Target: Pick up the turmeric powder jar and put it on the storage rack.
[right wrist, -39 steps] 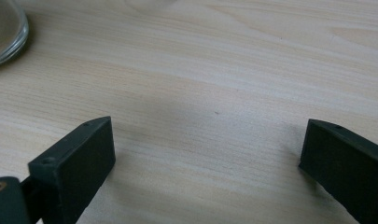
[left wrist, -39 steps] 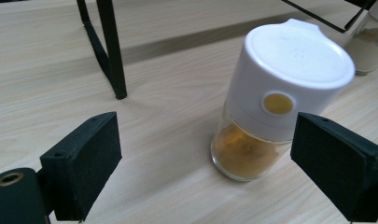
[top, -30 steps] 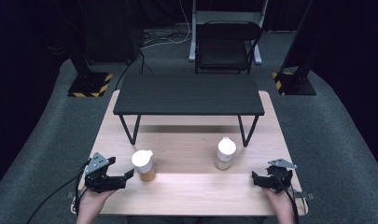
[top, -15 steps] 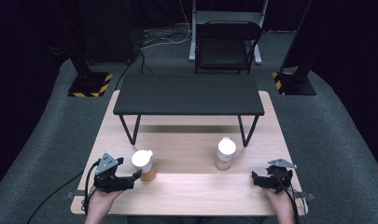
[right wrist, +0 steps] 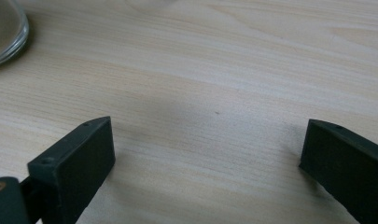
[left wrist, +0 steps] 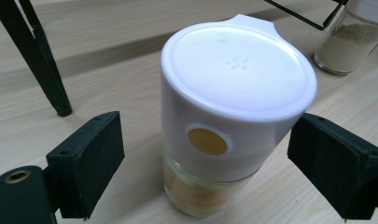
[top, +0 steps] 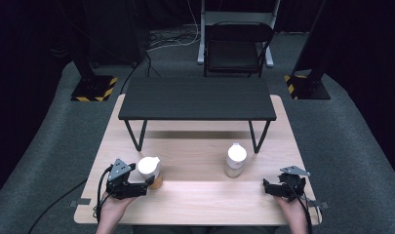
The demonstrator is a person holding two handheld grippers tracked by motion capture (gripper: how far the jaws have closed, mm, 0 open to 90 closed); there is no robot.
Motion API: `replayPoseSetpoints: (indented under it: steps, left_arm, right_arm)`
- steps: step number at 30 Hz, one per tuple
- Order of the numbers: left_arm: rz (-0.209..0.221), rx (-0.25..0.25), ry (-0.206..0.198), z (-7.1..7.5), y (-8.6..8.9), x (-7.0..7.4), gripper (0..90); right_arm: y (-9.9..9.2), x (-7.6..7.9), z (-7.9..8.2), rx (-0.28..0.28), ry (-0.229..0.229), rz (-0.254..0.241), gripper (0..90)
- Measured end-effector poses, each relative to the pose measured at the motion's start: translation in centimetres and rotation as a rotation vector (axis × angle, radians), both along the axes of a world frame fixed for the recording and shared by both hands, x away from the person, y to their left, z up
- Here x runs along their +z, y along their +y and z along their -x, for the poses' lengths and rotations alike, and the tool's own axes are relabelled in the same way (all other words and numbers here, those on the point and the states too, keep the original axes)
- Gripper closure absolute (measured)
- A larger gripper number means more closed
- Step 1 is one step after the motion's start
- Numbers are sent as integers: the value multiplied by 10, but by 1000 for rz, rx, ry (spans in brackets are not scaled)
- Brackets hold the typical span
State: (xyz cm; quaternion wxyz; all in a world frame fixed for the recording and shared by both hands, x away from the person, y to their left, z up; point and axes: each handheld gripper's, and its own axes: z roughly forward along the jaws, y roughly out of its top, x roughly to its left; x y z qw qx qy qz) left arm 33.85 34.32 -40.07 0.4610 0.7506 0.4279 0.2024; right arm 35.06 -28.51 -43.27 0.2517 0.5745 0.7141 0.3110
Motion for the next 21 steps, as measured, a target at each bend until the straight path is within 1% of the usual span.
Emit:
replayPoseSetpoints:
  steps: [5, 9, 16, 18, 21]
  left_arm:
    - [5, -1, 1, -4, -4, -4, 116]
    - [-5, -14, 3, -8, -9, -6, 127]
    - [-12, -20, 8, -14, -16, -10, 148]
    - [-14, -20, 7, -15, -18, -11, 178]
    - [-14, -21, 7, -16, -20, -12, 192]
  right_arm:
    - [0, 0, 0, 0, 0, 0, 17]
    - [0, 0, 0, 2, 0, 0, 17]
    - [0, 0, 0, 3, 0, 0, 16]
    - [0, 0, 0, 3, 1, 1, 16]
    - [0, 0, 0, 3, 1, 1, 16]
